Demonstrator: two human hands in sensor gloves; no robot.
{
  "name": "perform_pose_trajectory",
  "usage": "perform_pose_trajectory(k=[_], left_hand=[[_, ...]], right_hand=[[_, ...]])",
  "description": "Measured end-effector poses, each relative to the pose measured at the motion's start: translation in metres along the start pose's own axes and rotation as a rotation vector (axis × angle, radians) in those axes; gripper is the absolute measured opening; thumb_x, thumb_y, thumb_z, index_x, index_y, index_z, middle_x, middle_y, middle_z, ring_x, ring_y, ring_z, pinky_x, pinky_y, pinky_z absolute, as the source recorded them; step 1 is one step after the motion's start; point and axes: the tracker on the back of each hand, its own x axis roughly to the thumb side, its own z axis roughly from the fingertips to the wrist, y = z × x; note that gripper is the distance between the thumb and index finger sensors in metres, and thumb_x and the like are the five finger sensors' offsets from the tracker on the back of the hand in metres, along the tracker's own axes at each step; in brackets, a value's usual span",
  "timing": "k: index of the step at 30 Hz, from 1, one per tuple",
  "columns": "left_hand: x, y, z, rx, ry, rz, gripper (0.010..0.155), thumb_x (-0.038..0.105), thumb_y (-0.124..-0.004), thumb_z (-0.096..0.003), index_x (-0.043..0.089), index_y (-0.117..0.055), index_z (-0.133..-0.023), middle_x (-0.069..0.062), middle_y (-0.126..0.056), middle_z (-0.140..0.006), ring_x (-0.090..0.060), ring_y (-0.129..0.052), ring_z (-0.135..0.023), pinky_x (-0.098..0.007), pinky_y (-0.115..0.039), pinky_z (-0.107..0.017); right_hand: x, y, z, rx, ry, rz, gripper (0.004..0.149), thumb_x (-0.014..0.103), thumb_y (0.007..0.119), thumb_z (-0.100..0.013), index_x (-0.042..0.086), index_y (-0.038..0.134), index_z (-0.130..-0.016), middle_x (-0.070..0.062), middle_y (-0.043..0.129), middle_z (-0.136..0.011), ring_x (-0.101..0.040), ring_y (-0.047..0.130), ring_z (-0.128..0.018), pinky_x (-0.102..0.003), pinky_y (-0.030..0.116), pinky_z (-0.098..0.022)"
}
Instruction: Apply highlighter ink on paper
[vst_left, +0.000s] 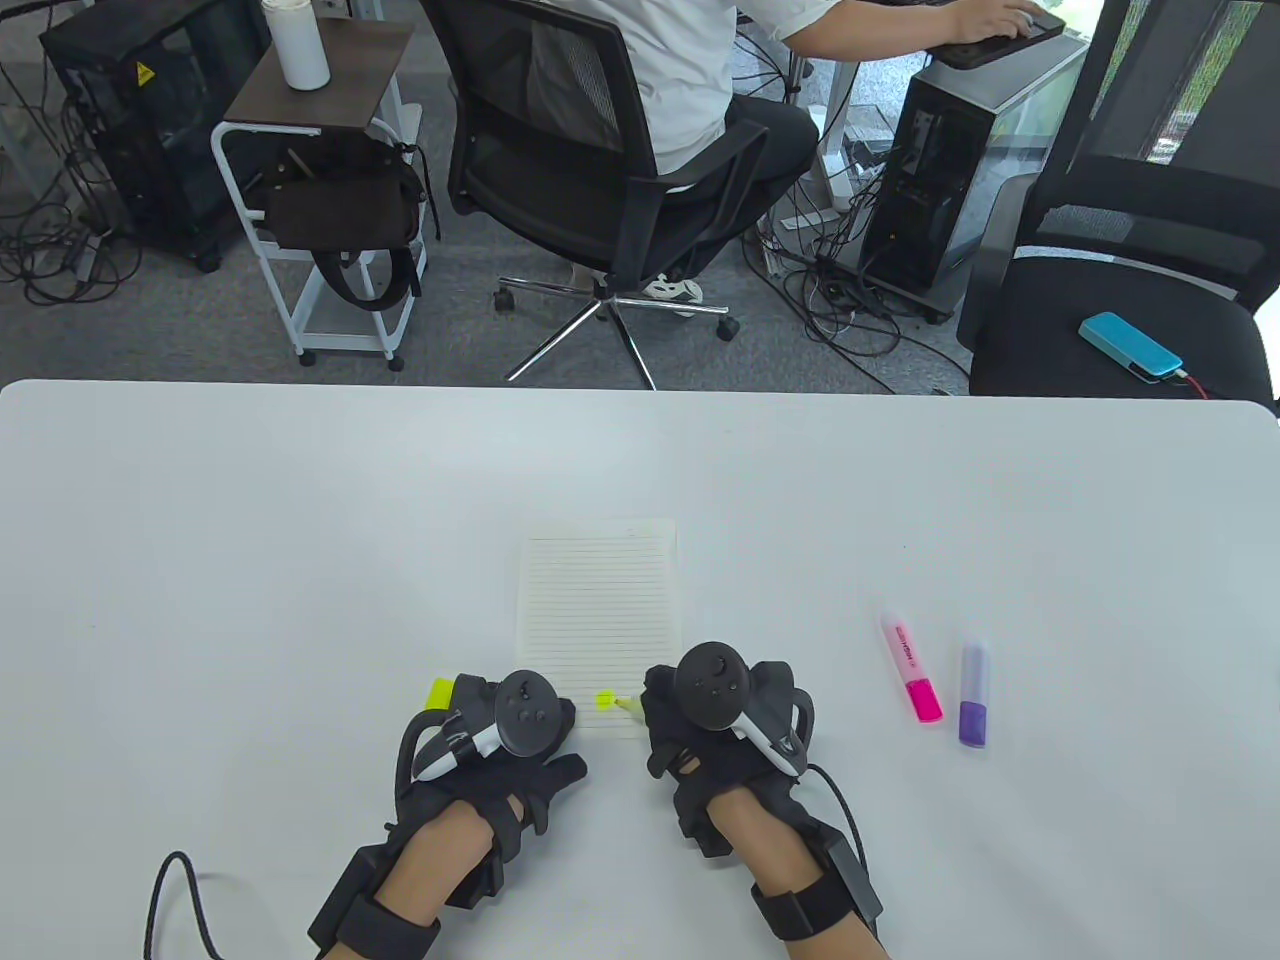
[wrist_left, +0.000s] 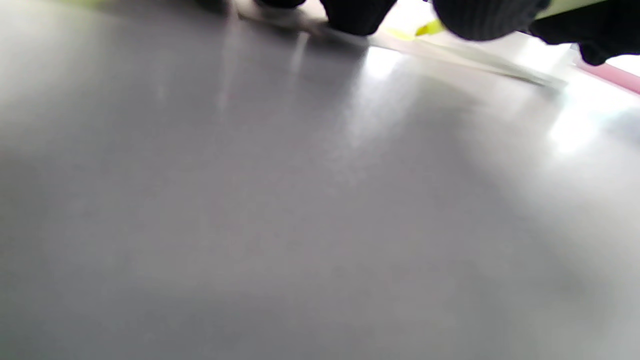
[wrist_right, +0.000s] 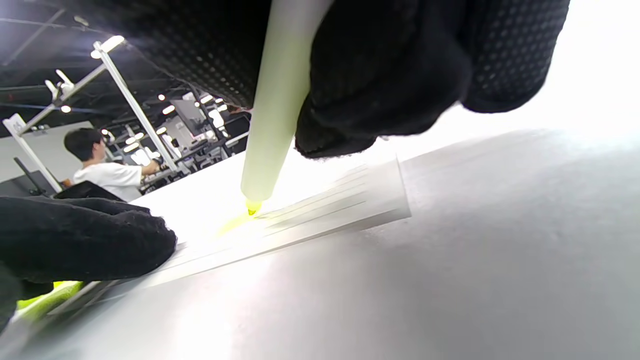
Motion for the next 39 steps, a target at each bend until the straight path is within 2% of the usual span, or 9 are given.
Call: perform_pose_trajectory(k=[6,11,15,19,21,26,29,32,39], left_hand=[[0.0,0.0,0.0,0.0,0.0,0.0,0.071,0.06,-0.064,-0.0458,0.029,-0.05,-0.108,-0.006,-0.031,-0.118,-0.049,-0.038,-0.104,-0.067,-0.039,-0.071],[0.0,0.0,0.0,0.0,0.0,0.0,0.071,0.06,-0.064,-0.0459,0.029,-0.05,-0.108,-0.007,-0.031,-0.118,-0.049,-0.038,-0.104,-0.067,-0.039,-0.071],[0.0,0.0,0.0,0.0,0.0,0.0,0.071,0.06,-0.064,-0.0459,0.029,-0.05,-0.108,-0.007,-0.031,-0.118,-0.049,-0.038,-0.104,-0.067,-0.039,-0.071],[0.0,0.0,0.0,0.0,0.0,0.0,0.071,0.06,-0.064,-0.0459,0.029,-0.05,-0.108,-0.006,-0.031,-0.117,-0.049,-0.038,-0.104,-0.067,-0.039,-0.071],[0.0,0.0,0.0,0.0,0.0,0.0,0.071,0.06,-0.064,-0.0459,0.029,-0.05,-0.108,-0.006,-0.031,-0.118,-0.049,-0.038,-0.104,-0.067,-0.039,-0.071],[0.0,-0.0001,-0.0001,-0.001,0.0,0.0,0.071,0.06,-0.064,-0.0459,0.029,-0.05,-0.108,-0.006,-0.031,-0.118,-0.049,-0.038,-0.104,-0.067,-0.039,-0.071],[0.0,-0.0002,-0.0002,0.0,0.0,-0.001,0.071,0.06,-0.064,-0.0458,0.029,-0.05,-0.108,-0.007,-0.031,-0.118,-0.049,-0.038,-0.104,-0.067,-0.039,-0.071],[-0.0001,-0.0003,-0.0002,0.0,0.0,-0.001,0.071,0.06,-0.064,-0.0459,0.029,-0.05,-0.108,-0.006,-0.031,-0.117,-0.049,-0.038,-0.104,-0.067,-0.039,-0.071],[0.0,-0.0004,-0.0003,0.0,0.0,-0.002,0.071,0.06,-0.064,-0.0459,0.029,-0.05,-0.108,-0.006,-0.031,-0.118,-0.049,-0.037,-0.104,-0.067,-0.039,-0.071]], right_hand=[[0.0006,-0.0001,-0.0003,0.026,0.004,0.013,0.039,0.033,0.083,-0.049,0.013,0.09,-0.082,-0.017,0.099,-0.061,-0.03,0.097,-0.029,-0.057,0.079,-0.045],[0.0008,0.0011,-0.0004,-0.019,-0.019,0.025,0.039,0.033,0.083,-0.049,0.014,0.089,-0.083,-0.018,0.098,-0.062,-0.031,0.097,-0.031,-0.057,0.078,-0.046],[0.0013,-0.0008,0.0,0.01,-0.018,0.021,0.039,0.033,0.083,-0.049,0.013,0.09,-0.082,-0.017,0.099,-0.06,-0.03,0.097,-0.029,-0.057,0.079,-0.046],[0.0042,0.0022,0.0004,-0.006,-0.068,0.005,0.039,0.033,0.083,-0.049,0.015,0.089,-0.083,-0.017,0.098,-0.063,-0.031,0.097,-0.031,-0.057,0.078,-0.047],[0.0053,0.0053,-0.0001,0.021,-0.063,0.017,0.039,0.033,0.083,-0.049,0.015,0.089,-0.083,-0.018,0.098,-0.063,-0.031,0.097,-0.032,-0.057,0.078,-0.047],[0.0047,0.0,0.0014,-0.017,-0.042,0.056,0.039,0.033,0.083,-0.049,0.014,0.09,-0.082,-0.017,0.099,-0.061,-0.03,0.097,-0.029,-0.057,0.078,-0.046],[0.0054,0.0036,0.0013,0.021,-0.065,-0.006,0.039,0.033,0.083,-0.049,0.014,0.09,-0.083,-0.017,0.098,-0.062,-0.031,0.097,-0.031,-0.057,0.078,-0.046],[0.0063,0.0028,0.0012,0.016,-0.038,0.059,0.039,0.034,0.083,-0.049,0.015,0.09,-0.082,-0.016,0.099,-0.062,-0.03,0.097,-0.03,-0.057,0.078,-0.046],[0.0039,0.0023,0.0025,-0.002,-0.028,0.003,0.039,0.033,0.083,-0.049,0.014,0.09,-0.082,-0.017,0.099,-0.062,-0.03,0.097,-0.03,-0.057,0.078,-0.046]])
